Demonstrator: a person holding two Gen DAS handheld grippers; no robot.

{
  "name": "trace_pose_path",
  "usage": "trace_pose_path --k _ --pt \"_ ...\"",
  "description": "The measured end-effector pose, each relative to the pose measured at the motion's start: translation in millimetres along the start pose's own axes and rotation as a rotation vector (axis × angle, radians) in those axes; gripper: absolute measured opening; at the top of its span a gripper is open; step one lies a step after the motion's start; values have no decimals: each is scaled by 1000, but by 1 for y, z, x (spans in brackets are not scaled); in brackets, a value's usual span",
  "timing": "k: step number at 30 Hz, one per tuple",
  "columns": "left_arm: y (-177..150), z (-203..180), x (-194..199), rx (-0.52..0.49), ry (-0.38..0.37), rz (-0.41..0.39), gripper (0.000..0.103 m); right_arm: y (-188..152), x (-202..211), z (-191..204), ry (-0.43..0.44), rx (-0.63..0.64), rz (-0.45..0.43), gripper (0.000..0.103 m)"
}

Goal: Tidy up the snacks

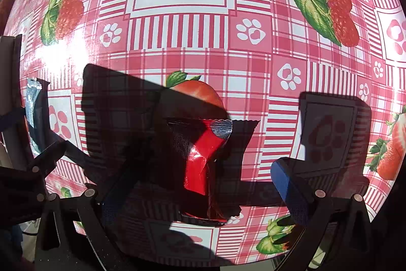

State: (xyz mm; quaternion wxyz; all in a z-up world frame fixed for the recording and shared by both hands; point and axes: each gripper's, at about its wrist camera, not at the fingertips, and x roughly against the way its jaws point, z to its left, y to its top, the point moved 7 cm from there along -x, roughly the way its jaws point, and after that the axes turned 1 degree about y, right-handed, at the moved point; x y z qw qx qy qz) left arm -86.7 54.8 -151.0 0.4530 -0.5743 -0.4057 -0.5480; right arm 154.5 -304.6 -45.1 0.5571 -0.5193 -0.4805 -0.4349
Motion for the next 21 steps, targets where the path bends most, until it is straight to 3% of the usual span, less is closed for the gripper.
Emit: trace_pose_path --k 9,11,13,14,16,17,19,20,21 --pt "-6 4 9 0 0 12 103 1 1 1 0 -1 10 103" --pt "-6 1 10 -16 1 17 99 1 0 1 -1 11 33 103" --pt "-8 -5 16 -49 4 7 85 1 0 2 -10 21 42 102" --pt "-9 -9 20 -68 6 -2 80 1 2 3 -8 24 37 97" --pt "-11 -15 25 -102 11 -15 58 -1 9 6 -10 33 23 84" --pt "-12 -18 27 -115 12 -20 53 -1 13 8 -13 43 14 73" --pt "-13 -21 30 -132 10 -31 25 0 21 13 -18 63 -3 49" --pt "-13 -21 31 -134 1 -29 25 1 24 16 -18 70 -10 24" --pt "-15 -21 31 -128 -19 -26 25 2 26 17 -17 71 -9 23"
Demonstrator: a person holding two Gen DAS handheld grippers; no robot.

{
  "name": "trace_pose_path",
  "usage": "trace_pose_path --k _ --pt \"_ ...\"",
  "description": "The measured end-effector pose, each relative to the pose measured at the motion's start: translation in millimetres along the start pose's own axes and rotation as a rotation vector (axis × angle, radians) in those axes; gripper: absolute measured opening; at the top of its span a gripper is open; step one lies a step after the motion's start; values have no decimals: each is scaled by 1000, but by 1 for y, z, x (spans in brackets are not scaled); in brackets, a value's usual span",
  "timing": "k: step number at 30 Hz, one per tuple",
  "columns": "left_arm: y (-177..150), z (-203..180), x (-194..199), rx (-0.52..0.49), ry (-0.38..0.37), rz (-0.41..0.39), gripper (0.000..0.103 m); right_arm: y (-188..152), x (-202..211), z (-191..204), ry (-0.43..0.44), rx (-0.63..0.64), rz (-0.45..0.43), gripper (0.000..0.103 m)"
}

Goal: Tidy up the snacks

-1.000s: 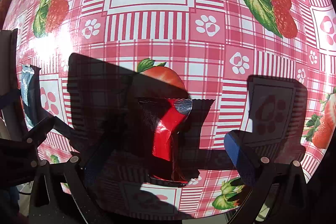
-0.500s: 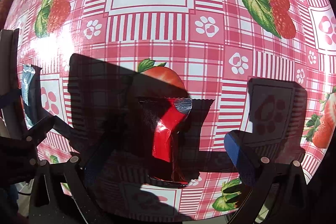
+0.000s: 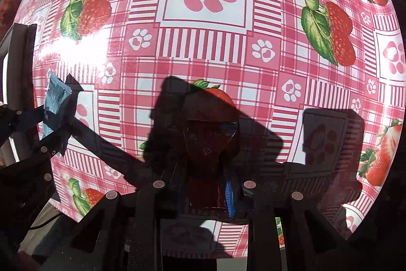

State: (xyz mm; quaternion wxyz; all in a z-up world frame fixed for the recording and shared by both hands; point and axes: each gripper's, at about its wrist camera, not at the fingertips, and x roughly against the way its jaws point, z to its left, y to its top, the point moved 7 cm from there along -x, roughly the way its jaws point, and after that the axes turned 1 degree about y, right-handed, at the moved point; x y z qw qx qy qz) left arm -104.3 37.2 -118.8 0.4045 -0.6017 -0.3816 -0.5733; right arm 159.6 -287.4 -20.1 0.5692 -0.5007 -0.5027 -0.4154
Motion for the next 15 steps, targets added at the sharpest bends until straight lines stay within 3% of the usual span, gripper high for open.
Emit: trace_pose_path --k 6,15 --pt "-10 10 27 57 -79 -65 25 2 17 4 97 -55 -22 23" --pt "-23 43 70 138 -114 -166 25 15 50 33 148 -29 -63 23"
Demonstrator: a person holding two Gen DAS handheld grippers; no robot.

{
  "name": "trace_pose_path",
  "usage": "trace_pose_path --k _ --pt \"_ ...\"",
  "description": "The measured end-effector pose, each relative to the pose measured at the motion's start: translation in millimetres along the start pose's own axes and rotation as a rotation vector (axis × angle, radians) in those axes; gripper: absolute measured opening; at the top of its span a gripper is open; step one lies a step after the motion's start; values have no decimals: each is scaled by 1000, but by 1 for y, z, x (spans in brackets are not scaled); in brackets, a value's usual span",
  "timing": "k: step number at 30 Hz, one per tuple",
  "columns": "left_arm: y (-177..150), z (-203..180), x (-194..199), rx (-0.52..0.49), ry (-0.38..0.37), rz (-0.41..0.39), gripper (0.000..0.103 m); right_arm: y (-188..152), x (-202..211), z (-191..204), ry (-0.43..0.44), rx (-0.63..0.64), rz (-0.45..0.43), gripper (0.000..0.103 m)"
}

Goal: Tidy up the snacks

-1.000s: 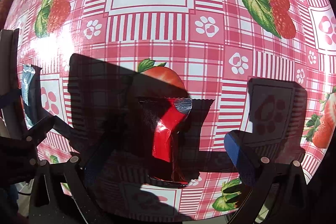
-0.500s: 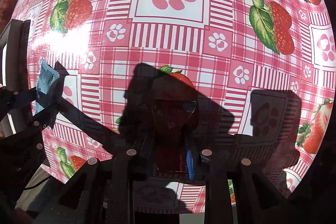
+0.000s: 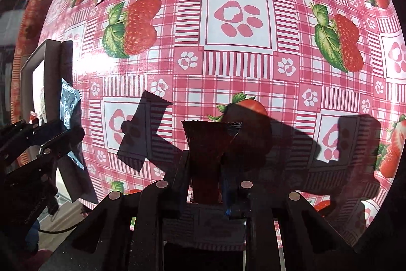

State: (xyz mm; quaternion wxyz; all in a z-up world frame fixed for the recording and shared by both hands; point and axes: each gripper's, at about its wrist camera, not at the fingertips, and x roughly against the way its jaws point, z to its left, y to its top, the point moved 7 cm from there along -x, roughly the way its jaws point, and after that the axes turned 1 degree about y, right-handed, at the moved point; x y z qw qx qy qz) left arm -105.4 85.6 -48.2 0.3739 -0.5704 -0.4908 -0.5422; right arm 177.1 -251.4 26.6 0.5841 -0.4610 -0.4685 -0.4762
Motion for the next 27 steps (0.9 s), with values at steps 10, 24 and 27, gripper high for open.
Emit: trace_pose_path --k 10,24,27 --pt "-7 53 32 112 13 -92 25 38 31 78 26 118 -51 23" --pt "-36 136 43 294 61 -131 25 60 33 198 62 302 -57 23" --pt "-44 153 43 328 65 -132 25 60 29 217 68 341 -54 23"
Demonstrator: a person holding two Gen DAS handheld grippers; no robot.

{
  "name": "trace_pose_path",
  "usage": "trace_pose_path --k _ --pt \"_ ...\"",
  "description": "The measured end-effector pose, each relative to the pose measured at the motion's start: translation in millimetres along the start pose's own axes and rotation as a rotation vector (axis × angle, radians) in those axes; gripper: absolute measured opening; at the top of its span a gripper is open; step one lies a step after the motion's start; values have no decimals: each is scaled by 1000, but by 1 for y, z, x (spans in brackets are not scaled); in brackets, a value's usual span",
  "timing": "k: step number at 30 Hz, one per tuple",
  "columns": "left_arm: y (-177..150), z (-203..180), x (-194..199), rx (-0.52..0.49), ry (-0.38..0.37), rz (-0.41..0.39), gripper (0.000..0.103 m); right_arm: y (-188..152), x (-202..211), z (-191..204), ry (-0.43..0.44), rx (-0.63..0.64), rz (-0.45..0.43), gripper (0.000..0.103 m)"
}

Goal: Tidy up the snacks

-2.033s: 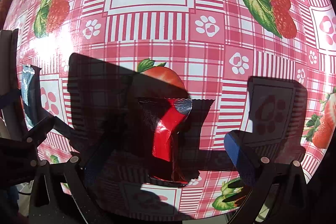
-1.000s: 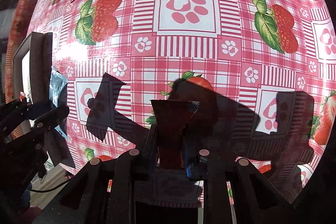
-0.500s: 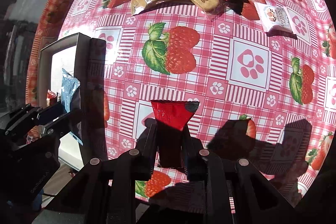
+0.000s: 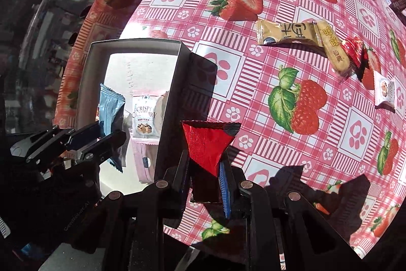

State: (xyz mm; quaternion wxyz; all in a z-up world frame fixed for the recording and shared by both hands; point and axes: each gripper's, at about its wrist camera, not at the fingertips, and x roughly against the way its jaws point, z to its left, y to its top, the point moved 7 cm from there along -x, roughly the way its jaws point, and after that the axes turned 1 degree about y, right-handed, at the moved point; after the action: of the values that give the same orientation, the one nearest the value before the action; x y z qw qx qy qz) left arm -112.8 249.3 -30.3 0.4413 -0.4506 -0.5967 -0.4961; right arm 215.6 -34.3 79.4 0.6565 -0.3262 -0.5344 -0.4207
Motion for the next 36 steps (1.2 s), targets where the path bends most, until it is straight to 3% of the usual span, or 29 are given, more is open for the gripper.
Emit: trace_pose_path --k 13,26,29,31,32,35,36 --pt "-21 50 -9 86 24 33 25 7 -24 65 33 108 28 23" --pt "-37 69 -23 131 33 88 26 14 -49 97 33 165 79 23" --pt "-38 70 -25 140 36 99 37 14 -54 100 27 171 90 23" --pt "-38 70 -25 146 44 100 67 13 -57 100 22 167 101 23" --pt "-38 70 -25 147 51 98 73 13 -58 99 22 160 108 23" --pt "-36 68 -26 151 54 107 79 12 -61 96 25 143 127 24" --pt "-36 68 -28 153 54 116 79 11 -61 94 25 138 130 37"
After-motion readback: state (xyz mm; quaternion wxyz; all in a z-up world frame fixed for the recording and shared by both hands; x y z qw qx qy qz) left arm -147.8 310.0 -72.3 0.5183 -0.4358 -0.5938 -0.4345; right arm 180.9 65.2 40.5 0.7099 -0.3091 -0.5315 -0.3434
